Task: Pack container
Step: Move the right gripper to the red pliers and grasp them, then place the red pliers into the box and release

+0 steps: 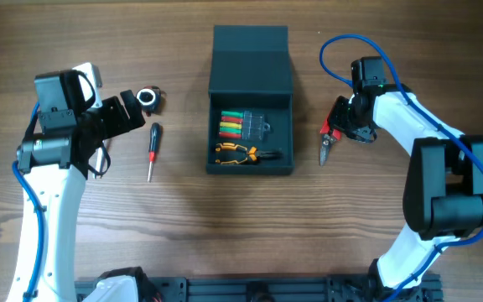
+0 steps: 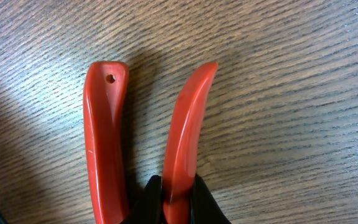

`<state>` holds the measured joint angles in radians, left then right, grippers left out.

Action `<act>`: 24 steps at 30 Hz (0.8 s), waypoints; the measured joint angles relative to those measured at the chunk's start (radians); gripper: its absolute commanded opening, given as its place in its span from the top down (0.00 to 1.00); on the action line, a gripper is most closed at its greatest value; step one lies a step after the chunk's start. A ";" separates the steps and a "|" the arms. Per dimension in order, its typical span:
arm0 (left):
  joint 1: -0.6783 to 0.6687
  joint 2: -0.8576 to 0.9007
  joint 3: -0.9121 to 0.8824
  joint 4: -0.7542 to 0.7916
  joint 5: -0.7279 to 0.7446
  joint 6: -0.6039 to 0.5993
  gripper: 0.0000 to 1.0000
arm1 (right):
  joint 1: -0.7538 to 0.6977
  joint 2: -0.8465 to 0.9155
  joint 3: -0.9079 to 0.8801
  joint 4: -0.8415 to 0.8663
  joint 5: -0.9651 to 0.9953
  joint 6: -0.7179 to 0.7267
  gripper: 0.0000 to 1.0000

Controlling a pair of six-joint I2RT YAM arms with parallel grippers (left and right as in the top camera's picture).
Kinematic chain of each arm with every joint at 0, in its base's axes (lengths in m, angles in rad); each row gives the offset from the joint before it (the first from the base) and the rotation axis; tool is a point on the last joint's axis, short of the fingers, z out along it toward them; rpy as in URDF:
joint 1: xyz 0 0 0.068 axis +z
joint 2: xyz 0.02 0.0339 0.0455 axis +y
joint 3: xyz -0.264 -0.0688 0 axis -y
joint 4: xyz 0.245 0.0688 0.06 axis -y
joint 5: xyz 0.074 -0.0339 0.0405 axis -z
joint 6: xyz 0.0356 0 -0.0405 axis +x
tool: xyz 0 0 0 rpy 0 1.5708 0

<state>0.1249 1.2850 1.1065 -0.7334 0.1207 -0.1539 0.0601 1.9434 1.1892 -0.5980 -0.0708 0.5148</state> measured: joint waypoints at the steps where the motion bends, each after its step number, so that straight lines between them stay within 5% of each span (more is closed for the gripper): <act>1: 0.000 0.000 0.000 0.000 0.000 0.000 0.00 | 0.000 0.000 0.002 -0.002 -0.001 -0.005 0.96; 8: 0.000 0.000 0.000 0.000 0.000 0.000 0.00 | 0.002 -0.018 0.048 -0.083 -0.033 -0.147 0.95; 13: 0.000 0.000 0.000 0.000 0.000 0.000 0.00 | 0.016 -0.254 0.171 -0.094 -0.208 -0.364 0.96; 18: 0.000 0.000 0.000 0.000 0.000 0.000 0.00 | 0.139 -0.460 0.216 -0.129 -0.420 -0.708 0.96; 24: 0.000 0.000 0.000 0.000 0.000 0.000 0.00 | 0.310 -0.429 0.215 -0.234 -0.525 -1.259 0.95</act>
<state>0.1249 1.2850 1.1065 -0.7334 0.1207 -0.1539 0.3702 1.5143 1.4044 -0.8318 -0.5957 -0.7444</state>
